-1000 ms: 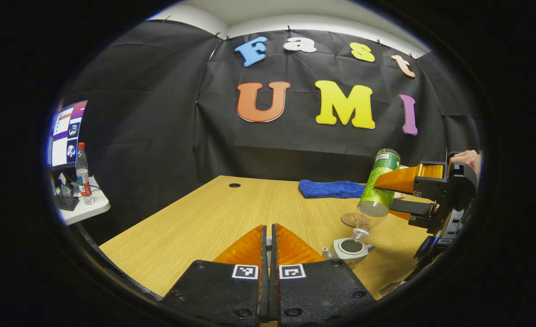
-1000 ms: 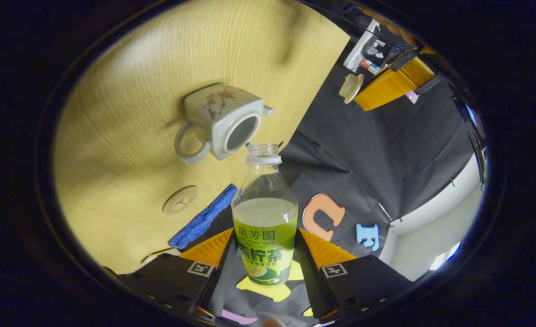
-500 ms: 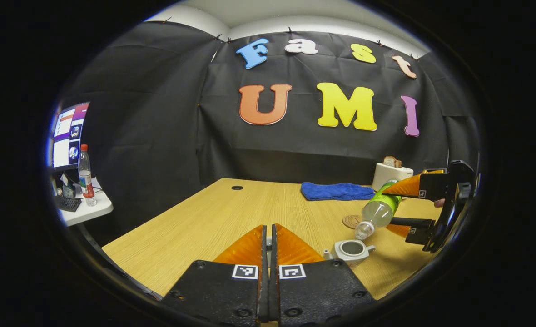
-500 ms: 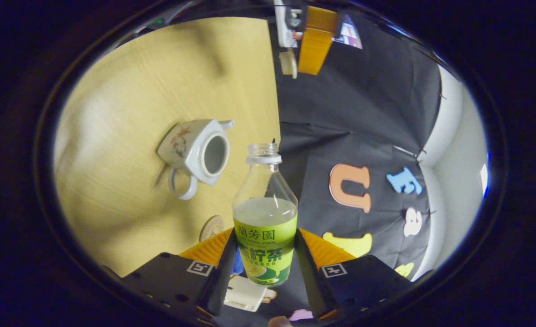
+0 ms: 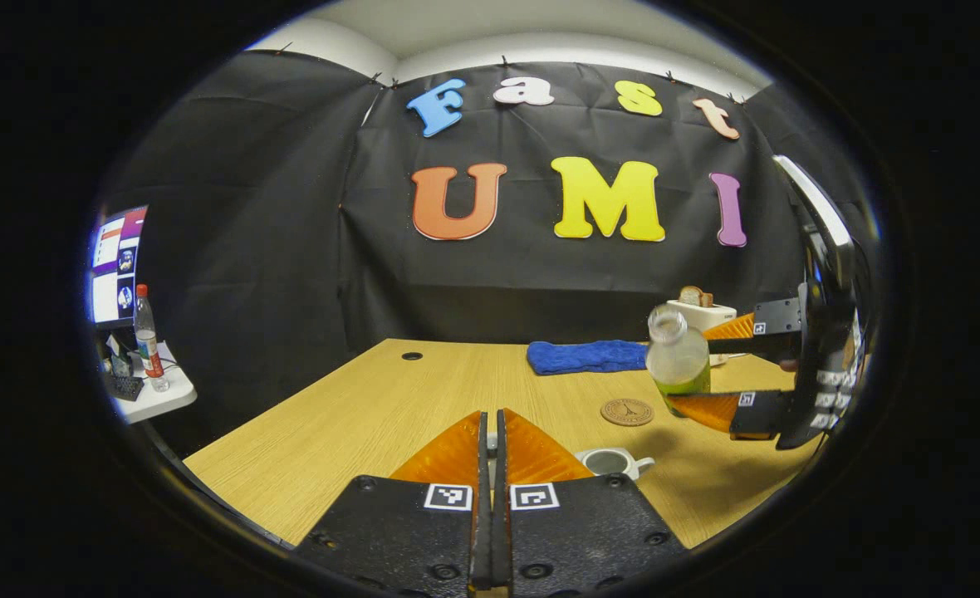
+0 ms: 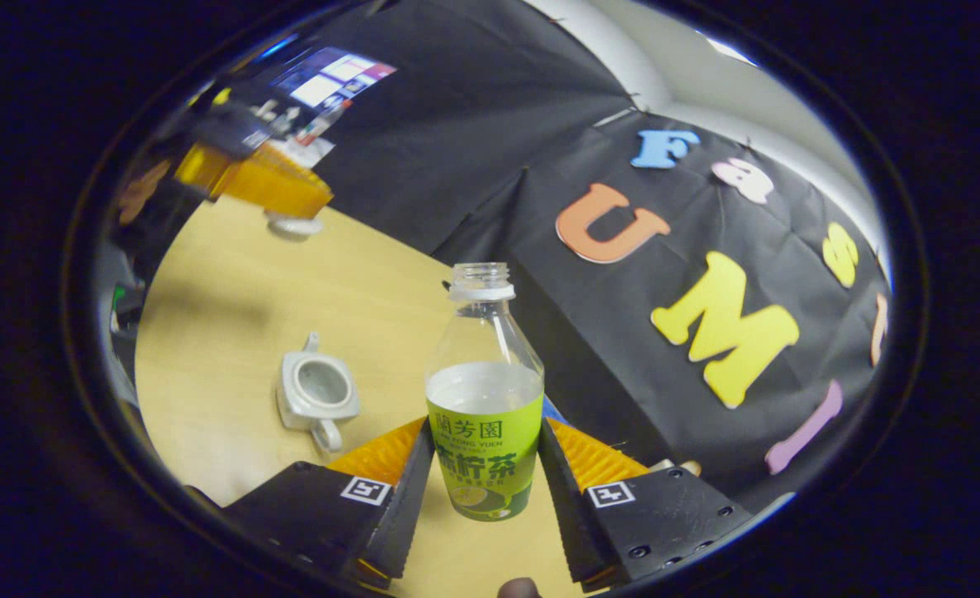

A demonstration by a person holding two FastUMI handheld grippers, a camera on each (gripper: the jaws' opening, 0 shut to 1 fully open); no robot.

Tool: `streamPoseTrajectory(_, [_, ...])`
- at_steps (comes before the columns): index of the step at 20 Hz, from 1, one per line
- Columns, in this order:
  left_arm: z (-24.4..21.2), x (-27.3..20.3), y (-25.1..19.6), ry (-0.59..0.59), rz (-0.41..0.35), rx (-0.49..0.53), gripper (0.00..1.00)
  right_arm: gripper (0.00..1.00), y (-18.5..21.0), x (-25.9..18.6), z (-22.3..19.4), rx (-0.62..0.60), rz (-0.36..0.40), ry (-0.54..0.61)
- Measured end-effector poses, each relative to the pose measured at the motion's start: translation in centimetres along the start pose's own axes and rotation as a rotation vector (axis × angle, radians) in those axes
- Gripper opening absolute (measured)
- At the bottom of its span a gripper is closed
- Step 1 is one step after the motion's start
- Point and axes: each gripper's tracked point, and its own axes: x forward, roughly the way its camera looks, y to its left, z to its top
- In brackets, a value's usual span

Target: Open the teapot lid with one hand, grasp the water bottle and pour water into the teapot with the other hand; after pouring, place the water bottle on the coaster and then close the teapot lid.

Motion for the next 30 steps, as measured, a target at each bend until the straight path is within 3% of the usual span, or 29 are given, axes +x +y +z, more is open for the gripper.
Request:
streamPoseTrajectory(6, [0.0, 0.1, -1.9, 0.0, -0.042, 0.025, 0.03, 0.71, -6.7, 2.7, 0.4, 0.466, -0.05, -0.098])
streamPoseTrajectory(10, [0.0, 0.1, -2.2, -0.001, -0.049, 0.026, 0.03, 0.71, -8.1, 5.9, -0.7, 0.645, -0.045, -0.105])
streamPoseTrajectory(18, [-0.3, 0.4, -1.7, 0.001, -0.039, 0.032, 0.03, 0.7, -5.8, 11.1, -4.0, 0.713, -0.012, -0.023])
streamPoseTrajectory(30, [-1.3, 0.8, -1.7, 0.024, -0.04, 0.049, 0.03, 0.75, -4.6, 12.1, -5.0, 0.672, -0.031, -0.011])
